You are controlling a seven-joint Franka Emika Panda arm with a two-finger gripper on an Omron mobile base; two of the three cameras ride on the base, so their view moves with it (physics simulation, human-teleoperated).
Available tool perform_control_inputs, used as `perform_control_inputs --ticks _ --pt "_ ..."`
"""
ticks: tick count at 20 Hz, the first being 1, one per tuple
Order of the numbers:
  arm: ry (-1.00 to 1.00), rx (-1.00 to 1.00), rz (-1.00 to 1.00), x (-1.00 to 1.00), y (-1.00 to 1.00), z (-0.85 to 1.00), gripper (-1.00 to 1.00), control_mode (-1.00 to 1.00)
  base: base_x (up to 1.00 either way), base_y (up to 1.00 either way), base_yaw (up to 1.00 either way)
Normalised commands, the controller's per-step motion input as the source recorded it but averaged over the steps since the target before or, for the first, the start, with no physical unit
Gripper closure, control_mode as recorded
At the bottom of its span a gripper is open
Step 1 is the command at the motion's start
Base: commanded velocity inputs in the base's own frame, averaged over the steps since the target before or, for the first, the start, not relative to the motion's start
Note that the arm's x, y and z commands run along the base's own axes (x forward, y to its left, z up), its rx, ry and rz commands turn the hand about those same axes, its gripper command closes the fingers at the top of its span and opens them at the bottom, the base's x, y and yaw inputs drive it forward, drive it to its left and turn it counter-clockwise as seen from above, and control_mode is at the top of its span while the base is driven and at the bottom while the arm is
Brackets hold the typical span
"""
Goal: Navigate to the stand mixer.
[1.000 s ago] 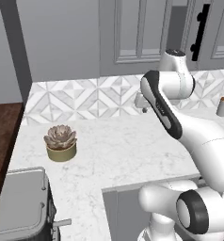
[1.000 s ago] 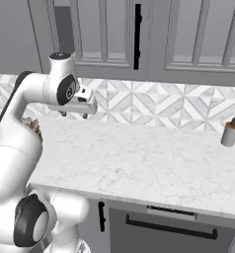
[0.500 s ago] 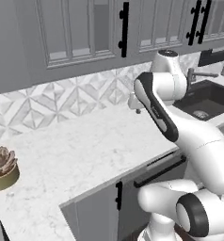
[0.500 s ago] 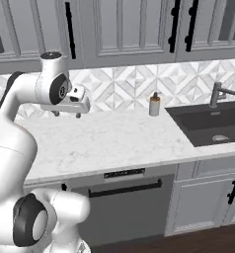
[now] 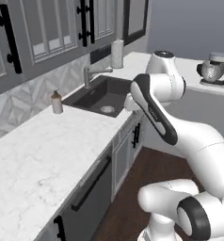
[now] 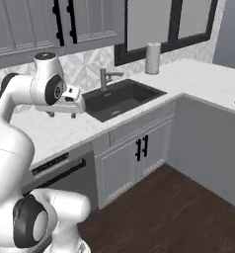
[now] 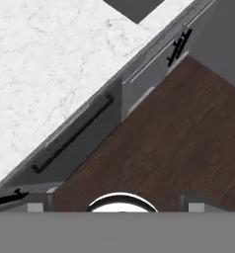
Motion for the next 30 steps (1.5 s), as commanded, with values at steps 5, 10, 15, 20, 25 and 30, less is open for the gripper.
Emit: perform_control_inputs --ticks 5,10,15,20,25,30 --pt "0.0 0.0 0.0 0.0 0.0 0.0 -1.0 1.0 0.0 0.01 -0.99" --pt "0.0 0.0 0.0 0.0 0.0 0.0 -1.0 1.0 0.06 0.0 -0.95" --pt "0.0 0.0 0.0 0.0 0.0 0.0 -1.0 1.0 0.84 0.33 -0.43" --pt "0.0 0.0 0.0 0.0 0.0 0.0 -1.0 1.0 1.0 0.61 -0.25" --pt "0.0 0.0 0.0 0.0 0.0 0.0 -1.0 1.0 1.0 0.64 -0.01" --pt "0.0 0.0 0.0 0.0 0.0 0.0 -1.0 1.0 1.0 0.76 0.0"
